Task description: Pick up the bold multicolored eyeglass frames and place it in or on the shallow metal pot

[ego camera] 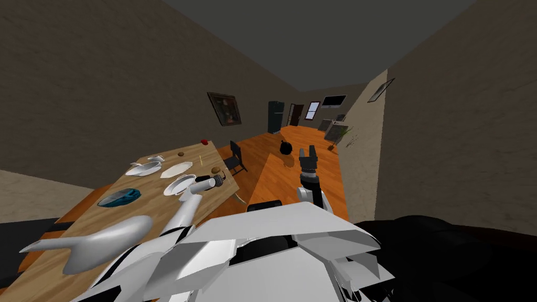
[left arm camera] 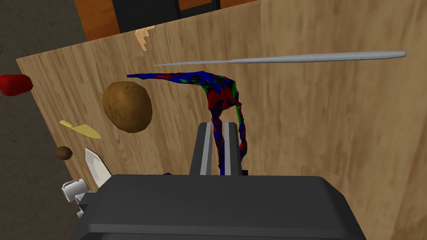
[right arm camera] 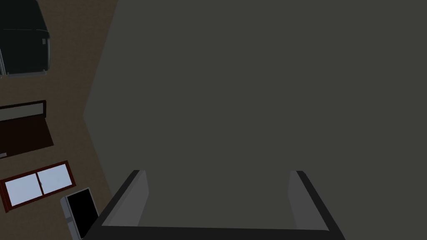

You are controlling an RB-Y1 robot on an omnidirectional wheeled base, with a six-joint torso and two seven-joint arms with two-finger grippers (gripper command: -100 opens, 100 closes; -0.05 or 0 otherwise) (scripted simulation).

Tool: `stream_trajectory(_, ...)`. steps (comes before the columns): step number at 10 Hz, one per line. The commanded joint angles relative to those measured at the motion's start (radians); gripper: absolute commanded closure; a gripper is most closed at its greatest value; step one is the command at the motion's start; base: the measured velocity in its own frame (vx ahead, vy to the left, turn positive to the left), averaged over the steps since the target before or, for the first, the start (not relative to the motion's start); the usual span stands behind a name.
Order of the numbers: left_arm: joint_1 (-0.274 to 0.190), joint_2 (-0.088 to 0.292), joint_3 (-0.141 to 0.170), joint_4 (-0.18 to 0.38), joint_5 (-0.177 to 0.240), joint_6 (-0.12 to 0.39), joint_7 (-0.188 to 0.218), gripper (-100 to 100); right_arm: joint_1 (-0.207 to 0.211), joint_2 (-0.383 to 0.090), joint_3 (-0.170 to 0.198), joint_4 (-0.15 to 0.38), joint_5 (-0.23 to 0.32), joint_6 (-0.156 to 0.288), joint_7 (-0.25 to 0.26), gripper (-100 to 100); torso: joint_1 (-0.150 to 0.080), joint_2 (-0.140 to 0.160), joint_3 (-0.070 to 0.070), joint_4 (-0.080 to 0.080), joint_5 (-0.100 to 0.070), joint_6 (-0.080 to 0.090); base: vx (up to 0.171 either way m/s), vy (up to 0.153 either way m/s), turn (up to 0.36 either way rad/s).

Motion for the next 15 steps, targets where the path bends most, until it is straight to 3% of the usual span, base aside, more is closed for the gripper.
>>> stream_trajectory(1,-0.005,0.009,0.003,0.029,0.012,-0.017,-0.015,100,0.000,0.000,0.000,0.000,0.000,0.000,0.000,0,0.000,0.000,0.000,0.000,0.000,0.000,0.001,-0.012,0.083)
stream_trajectory(8,-0.019,0.145,0.119,0.117,0.025,-0.022,-0.004,100,0.000,0.000,0.000,0.000,0.000,0.000,0.000,0,0.004,0.003,0.002,0.001,0.000,0.001,-0.033,0.003,-0.293)
stream_trajectory(15,-0.068,0.266,0.221,0.272,0.065,-0.009,0.005,100,0.000,0.000,0.000,0.000,0.000,0.000,0.000,0,0.015,0.009,0.006,0.002,0.003,-0.002,-0.108,0.115,-0.206)
